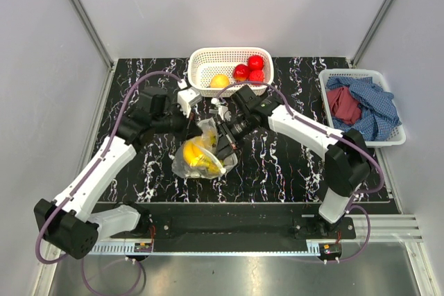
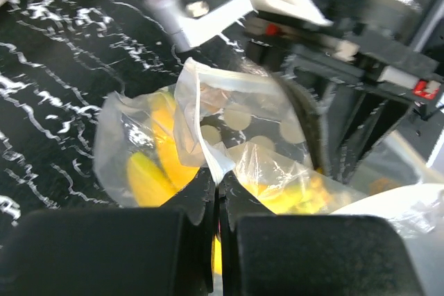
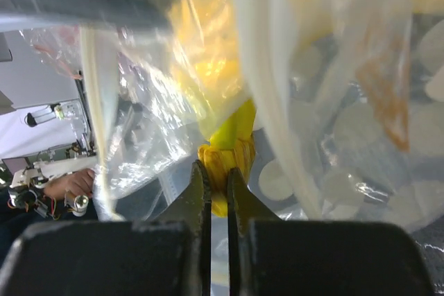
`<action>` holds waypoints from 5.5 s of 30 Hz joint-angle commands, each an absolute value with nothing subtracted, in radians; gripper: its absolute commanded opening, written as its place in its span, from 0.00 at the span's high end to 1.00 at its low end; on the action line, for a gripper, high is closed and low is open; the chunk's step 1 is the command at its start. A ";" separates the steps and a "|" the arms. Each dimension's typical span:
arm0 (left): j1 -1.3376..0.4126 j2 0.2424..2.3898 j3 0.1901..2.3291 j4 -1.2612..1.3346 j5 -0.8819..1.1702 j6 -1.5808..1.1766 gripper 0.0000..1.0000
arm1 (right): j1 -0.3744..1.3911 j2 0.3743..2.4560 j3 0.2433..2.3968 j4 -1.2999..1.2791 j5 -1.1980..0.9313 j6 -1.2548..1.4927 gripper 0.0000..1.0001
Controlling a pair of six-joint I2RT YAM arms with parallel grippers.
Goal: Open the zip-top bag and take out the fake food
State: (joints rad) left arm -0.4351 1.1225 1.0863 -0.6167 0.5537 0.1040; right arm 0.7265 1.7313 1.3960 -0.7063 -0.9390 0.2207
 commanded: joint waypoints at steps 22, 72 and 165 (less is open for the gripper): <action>-0.603 0.874 0.946 -0.520 0.290 0.426 1.00 | 0.741 1.660 1.474 -1.000 -0.945 0.019 1.00; -0.462 1.035 0.884 -0.465 0.509 -0.281 1.00 | 0.555 1.494 1.071 0.614 -1.316 1.220 1.00; -0.213 1.239 0.868 -0.500 0.218 -0.262 0.95 | 0.472 2.191 2.317 -0.655 -0.319 0.477 0.00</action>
